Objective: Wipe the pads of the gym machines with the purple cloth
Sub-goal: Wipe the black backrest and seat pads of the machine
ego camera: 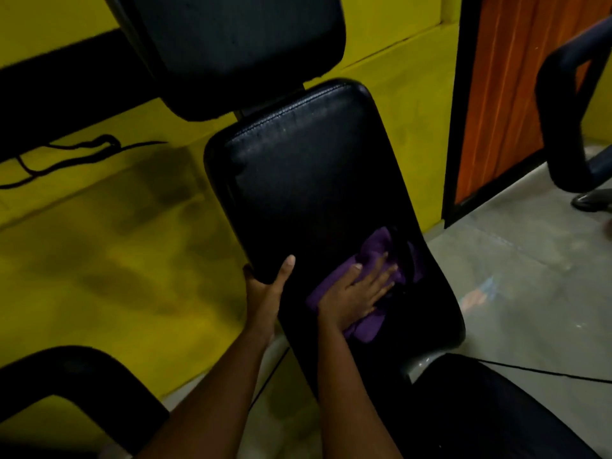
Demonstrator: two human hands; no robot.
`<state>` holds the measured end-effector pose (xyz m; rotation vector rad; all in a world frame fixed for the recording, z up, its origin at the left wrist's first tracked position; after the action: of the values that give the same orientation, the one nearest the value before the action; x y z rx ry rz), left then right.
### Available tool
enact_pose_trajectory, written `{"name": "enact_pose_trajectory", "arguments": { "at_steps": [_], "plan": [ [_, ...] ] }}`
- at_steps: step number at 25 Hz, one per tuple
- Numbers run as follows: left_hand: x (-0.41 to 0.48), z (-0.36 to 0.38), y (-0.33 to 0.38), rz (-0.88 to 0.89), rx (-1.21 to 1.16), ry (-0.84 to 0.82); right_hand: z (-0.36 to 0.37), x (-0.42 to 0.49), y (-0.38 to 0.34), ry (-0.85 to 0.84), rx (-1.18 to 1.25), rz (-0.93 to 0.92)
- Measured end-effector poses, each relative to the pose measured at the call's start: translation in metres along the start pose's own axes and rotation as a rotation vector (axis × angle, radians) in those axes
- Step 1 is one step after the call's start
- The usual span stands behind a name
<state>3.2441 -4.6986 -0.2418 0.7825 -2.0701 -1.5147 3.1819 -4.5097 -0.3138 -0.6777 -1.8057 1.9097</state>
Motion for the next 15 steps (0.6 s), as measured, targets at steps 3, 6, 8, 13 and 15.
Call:
{"name": "enact_pose_trajectory", "arguments": {
  "at_steps": [3, 6, 8, 13, 15],
  "plan": [
    [0.0, 0.002, -0.003, -0.033, -0.051, -0.008, -0.015, 0.004, 0.029, 0.095, 0.132, 0.341],
    [-0.001, 0.005, -0.004, -0.051, -0.055, 0.0, 0.016, 0.001, -0.043, -0.108, 0.13, 0.167],
    [0.0, 0.005, -0.008, -0.07, -0.063, 0.005, 0.035, 0.006, -0.088, -0.244, 0.002, -0.084],
    [-0.004, 0.009, -0.031, -0.066, -0.003, -0.002, 0.016, 0.059, -0.052, -0.111, -0.07, -0.16],
    [-0.026, 0.015, -0.06, -0.147, 0.009, -0.025, -0.006, 0.056, -0.009, -0.015, -0.031, -0.044]
  ]
}}
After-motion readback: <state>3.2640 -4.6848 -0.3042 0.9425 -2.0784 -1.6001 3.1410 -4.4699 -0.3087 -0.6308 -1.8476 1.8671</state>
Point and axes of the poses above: each hand's wrist, its own x-axis towards the middle knuckle, its own z-axis out of the palm, y = z × x, the point moved 10 cm from there along x, towards the middle knuckle, and after that the axes turned 10 degrees about x, right-handed, at the moved point
